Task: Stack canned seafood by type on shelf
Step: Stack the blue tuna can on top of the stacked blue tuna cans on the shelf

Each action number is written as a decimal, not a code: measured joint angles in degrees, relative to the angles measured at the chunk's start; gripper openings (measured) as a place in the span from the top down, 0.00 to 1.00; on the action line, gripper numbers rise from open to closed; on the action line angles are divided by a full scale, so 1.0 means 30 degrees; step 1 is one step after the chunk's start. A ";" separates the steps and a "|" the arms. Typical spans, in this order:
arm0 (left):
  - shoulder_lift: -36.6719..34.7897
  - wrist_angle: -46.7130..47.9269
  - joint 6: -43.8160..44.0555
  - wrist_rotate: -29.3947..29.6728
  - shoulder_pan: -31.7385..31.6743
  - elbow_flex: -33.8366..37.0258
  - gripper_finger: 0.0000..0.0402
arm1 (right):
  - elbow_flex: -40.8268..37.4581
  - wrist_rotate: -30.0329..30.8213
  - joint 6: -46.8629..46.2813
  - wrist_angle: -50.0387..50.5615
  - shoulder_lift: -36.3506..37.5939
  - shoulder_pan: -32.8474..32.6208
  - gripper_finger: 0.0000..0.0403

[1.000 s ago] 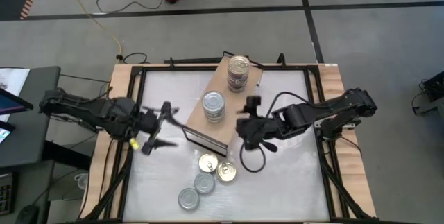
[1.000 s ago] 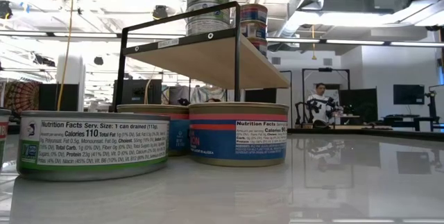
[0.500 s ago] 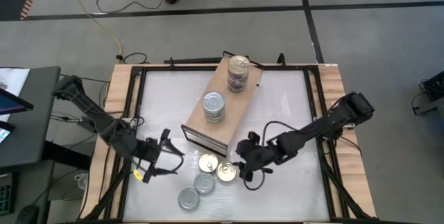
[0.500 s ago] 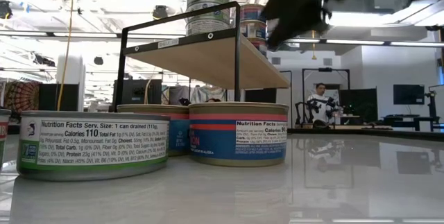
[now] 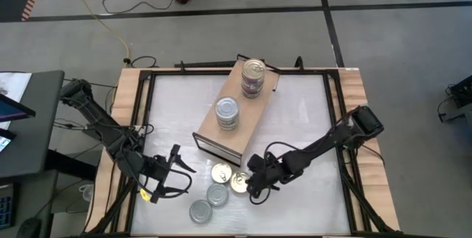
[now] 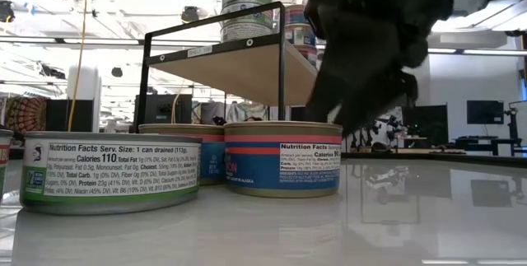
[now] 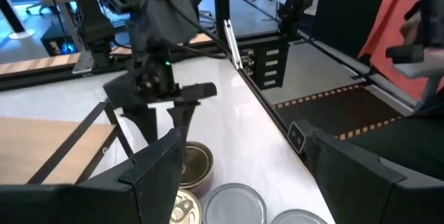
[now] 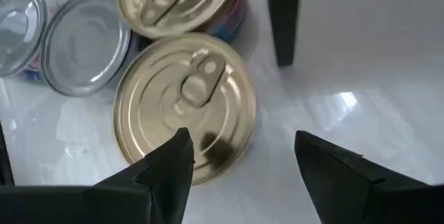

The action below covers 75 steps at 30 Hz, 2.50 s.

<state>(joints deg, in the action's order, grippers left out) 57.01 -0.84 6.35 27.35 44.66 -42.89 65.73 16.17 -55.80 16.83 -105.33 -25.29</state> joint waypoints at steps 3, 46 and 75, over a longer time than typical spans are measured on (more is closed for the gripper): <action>-0.0020 -0.0019 0.0141 0.0002 0.0000 0.0000 0.28 | 0.0000 -0.0404 -0.0443 0.0003 -0.0459 0.0088 0.38; -0.0909 0.0114 0.2047 0.1640 0.0015 0.0000 0.28 | 0.0051 0.3654 1.0766 0.5373 0.4843 -0.1703 0.10; -0.0909 0.0093 0.2339 0.1472 0.0015 -0.0007 0.28 | 0.0051 0.2160 1.0111 0.4196 0.2019 -0.0909 0.31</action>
<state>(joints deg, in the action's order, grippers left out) 54.28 -0.56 13.37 31.77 44.71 -42.92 65.89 22.65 -25.46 29.41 -99.28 -28.01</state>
